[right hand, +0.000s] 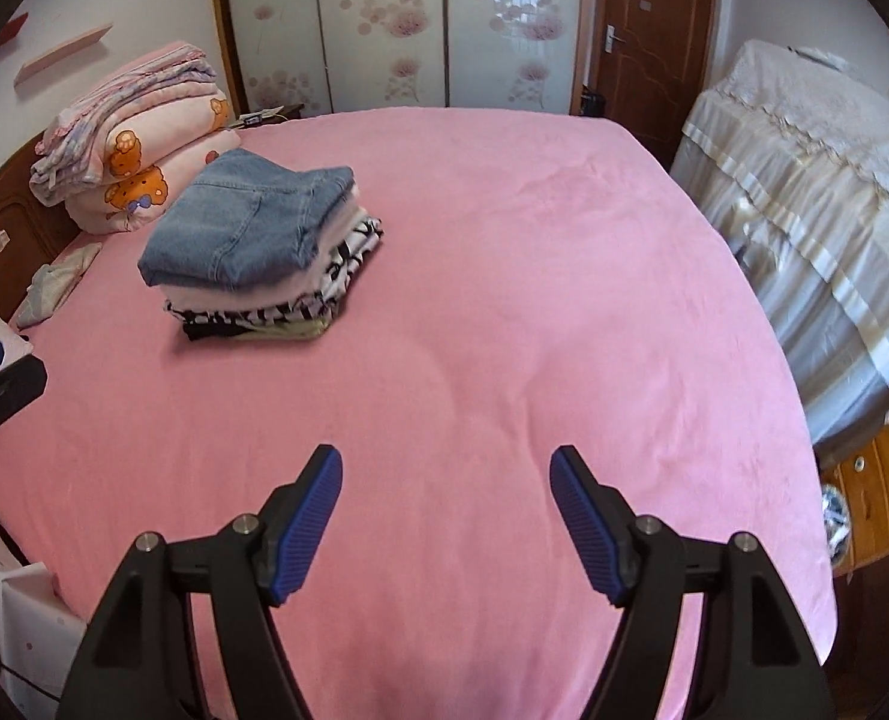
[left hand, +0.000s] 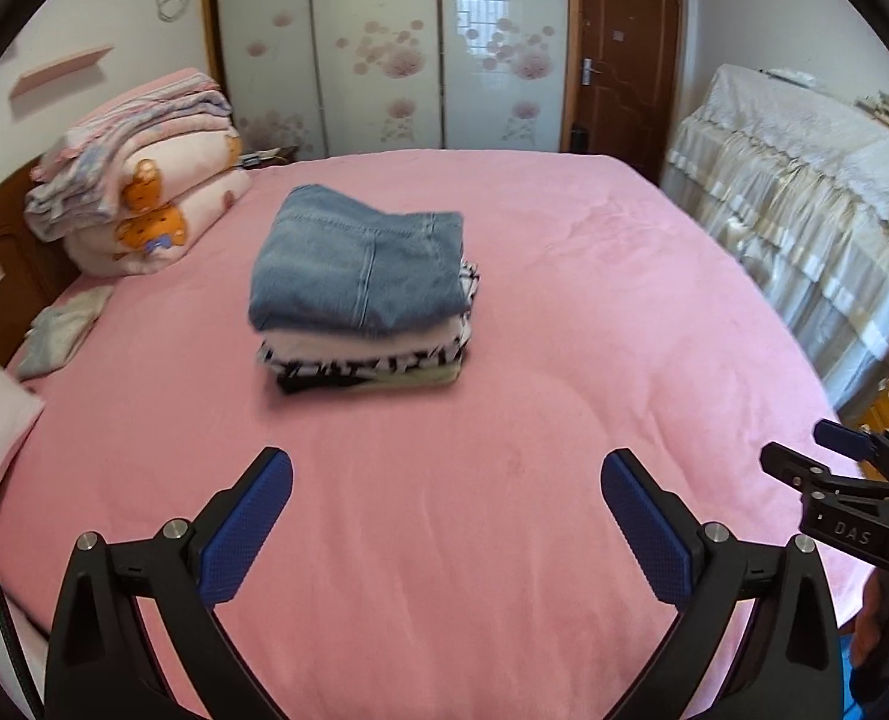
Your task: Fold large clothes
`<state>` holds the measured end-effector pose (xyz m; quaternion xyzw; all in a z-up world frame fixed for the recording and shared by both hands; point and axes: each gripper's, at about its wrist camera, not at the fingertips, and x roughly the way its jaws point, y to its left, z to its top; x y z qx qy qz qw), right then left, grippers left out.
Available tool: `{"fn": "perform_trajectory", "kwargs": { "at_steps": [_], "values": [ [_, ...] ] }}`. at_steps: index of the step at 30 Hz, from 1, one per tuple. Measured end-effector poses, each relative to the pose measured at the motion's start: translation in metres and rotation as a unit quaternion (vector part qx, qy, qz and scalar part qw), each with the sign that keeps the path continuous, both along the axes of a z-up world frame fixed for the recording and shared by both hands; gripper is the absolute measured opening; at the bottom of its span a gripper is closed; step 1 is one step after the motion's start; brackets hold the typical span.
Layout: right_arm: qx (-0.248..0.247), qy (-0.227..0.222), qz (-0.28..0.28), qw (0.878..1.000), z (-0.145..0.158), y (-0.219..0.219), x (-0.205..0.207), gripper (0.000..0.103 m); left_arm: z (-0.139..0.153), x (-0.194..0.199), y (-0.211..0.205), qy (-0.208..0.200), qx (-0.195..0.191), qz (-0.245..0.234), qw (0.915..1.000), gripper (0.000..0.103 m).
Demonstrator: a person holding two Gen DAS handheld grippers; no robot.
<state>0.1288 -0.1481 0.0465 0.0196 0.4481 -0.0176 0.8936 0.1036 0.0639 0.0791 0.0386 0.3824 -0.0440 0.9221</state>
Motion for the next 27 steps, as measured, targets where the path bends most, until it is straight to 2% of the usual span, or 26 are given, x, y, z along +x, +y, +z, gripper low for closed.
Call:
{"fn": "perform_trajectory", "kwargs": {
  "at_steps": [3,12,16,21,27],
  "values": [
    [0.012,0.008,-0.016,1.000,-0.020,-0.011,-0.025,0.072,-0.024,-0.028,-0.017,0.008,0.020,0.009,0.9997,0.102],
    [0.040,0.039,-0.072,0.996,-0.072,-0.026,-0.091,0.072,-0.078,-0.084,-0.054,0.061,0.011,-0.005,0.9981,0.102],
    [0.080,0.035,-0.077,0.993,-0.074,-0.027,-0.117,0.072,-0.077,-0.103,-0.063,0.064,0.003,-0.014,0.9978,0.102],
    [0.071,0.013,-0.073,0.995,-0.061,-0.018,-0.138,0.072,-0.065,-0.126,-0.067,0.042,0.002,-0.007,0.9991,0.102],
    [0.056,-0.018,-0.060,0.996,-0.044,-0.011,-0.154,0.072,-0.059,-0.133,-0.064,0.038,0.000,0.004,0.9993,0.102]
  ]
}}
